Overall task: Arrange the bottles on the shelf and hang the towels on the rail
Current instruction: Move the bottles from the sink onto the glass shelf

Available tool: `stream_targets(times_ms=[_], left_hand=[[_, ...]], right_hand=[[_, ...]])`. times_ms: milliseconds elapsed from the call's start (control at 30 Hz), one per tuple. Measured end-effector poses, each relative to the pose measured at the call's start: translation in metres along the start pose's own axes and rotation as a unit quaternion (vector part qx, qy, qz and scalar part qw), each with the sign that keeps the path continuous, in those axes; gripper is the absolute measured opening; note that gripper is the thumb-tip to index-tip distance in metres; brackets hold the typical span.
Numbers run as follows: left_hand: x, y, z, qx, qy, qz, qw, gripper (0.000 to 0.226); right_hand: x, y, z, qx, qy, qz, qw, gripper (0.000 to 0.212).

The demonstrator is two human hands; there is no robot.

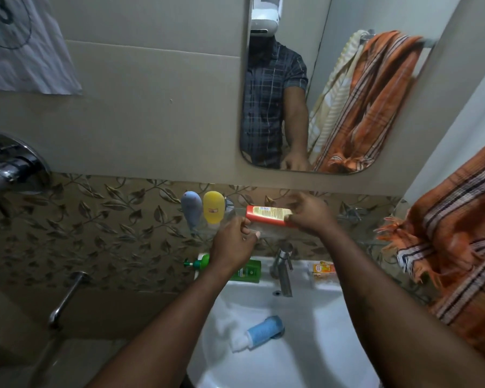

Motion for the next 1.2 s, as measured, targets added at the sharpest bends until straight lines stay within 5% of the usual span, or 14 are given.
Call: stream_targets(times_ms=[133,433,567,733,1000,1200], left_hand=[[-0.008,-0.002,0.000,0.042,0.009,-0.009,0.999,0.026],[-0.019,-0.003,0.004,0.092,0.098,0.008,0.991,0.035],[-0.021,0.005,-0.009,0.167,0.227,0.035,0.959,0.048],[-0.009,0.008,-0.009,0.113,0.237,0.058,0.963,0.026],[0.017,0.009,-0.011,0.061,0.163,0.112,0.978,0.032],[0.018,0.014,-0.023,0.058,0.123,0.111,0.985,0.019]], right_hand=[[-0.014,-0.003,0.010,-0.008,-0.004,-0.073,0.997,0.061],[-0.043,0.021,-0.006,-0.039,-0.163,-0.080,0.983,0.050],[-0.065,0.033,-0.018,-0.076,-0.387,-0.073,0.916,0.041],[-0.072,0.042,-0.045,-0.040,-0.574,-0.094,0.812,0.042],[-0.079,0.032,-0.068,-0.012,-0.630,-0.080,0.773,0.056],[-0.083,0.023,-0.077,0.003,-0.609,-0.100,0.786,0.044]])
Point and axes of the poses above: each hand's wrist, its own y-axis away from the middle knuckle, its own x-axis out of the back of the hand, z = x × y, the point moved 9 cm from there along -y, towards the middle knuckle, and after that the axes turned 7 degrees about -x, right-handed, at the moved point
